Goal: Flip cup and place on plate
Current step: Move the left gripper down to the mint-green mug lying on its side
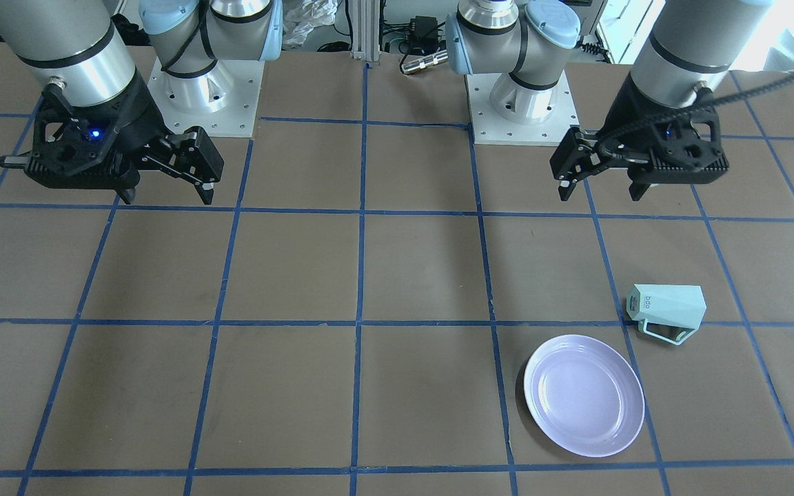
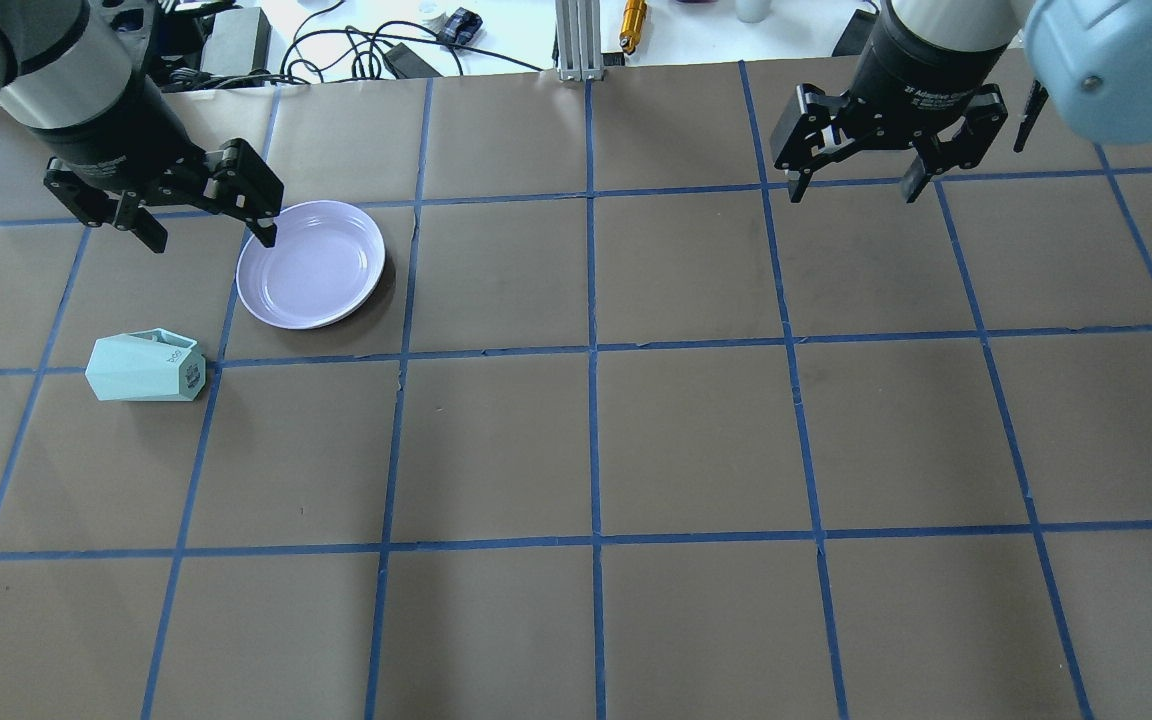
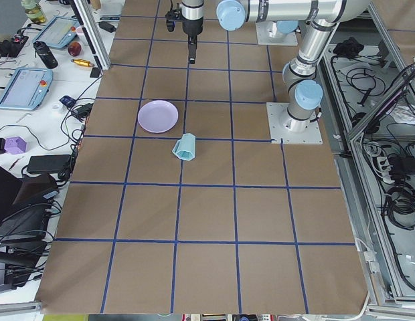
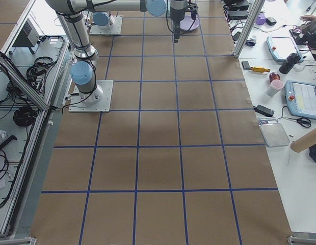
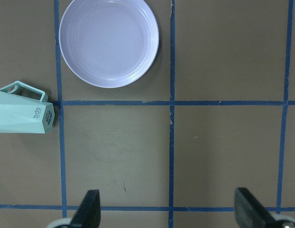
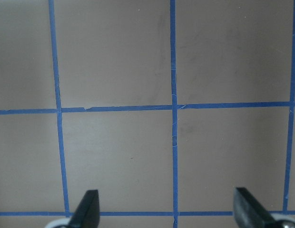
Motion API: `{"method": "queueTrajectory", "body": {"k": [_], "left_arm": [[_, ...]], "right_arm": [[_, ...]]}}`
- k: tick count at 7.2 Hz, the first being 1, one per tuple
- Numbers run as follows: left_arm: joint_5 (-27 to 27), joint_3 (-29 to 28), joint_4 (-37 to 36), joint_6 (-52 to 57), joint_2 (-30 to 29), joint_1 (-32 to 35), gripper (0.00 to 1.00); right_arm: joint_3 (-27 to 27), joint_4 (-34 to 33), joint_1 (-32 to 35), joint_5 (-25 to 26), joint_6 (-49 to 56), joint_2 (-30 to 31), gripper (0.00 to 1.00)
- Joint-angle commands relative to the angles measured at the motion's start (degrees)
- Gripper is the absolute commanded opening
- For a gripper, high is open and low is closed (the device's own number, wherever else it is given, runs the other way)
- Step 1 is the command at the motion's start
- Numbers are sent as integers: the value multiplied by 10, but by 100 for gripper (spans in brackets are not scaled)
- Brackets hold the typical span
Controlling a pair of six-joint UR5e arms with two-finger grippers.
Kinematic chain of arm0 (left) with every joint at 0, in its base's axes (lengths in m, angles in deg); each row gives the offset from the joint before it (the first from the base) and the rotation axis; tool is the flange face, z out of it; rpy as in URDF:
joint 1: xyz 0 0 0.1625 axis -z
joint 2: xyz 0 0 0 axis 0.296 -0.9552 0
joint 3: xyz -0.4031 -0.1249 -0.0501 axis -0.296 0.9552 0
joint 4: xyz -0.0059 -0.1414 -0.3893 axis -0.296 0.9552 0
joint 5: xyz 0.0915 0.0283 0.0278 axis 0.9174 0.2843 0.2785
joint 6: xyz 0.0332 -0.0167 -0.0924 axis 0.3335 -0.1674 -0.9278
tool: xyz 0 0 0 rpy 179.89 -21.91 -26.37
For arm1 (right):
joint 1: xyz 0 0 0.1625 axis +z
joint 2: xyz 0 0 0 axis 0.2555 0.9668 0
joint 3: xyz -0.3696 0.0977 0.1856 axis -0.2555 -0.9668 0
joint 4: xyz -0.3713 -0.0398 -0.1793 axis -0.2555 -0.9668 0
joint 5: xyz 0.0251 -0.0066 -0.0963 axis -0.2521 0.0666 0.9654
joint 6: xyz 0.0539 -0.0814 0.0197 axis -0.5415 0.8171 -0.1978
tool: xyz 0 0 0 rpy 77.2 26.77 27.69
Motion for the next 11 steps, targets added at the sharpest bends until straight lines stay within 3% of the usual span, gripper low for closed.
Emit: {"method": "queueTrajectory", "body": {"k": [1, 6, 11], "left_arm": [[0, 2, 1, 72, -26, -79, 100], [-60, -1, 0, 261, -95, -204, 100], [-177, -8, 0, 410, -184, -321, 100]], "right_arm": [[0, 0, 0, 0, 0, 0, 100], [0, 0, 0, 0, 0, 0, 100], [0, 0, 0, 0, 0, 0, 100]]}}
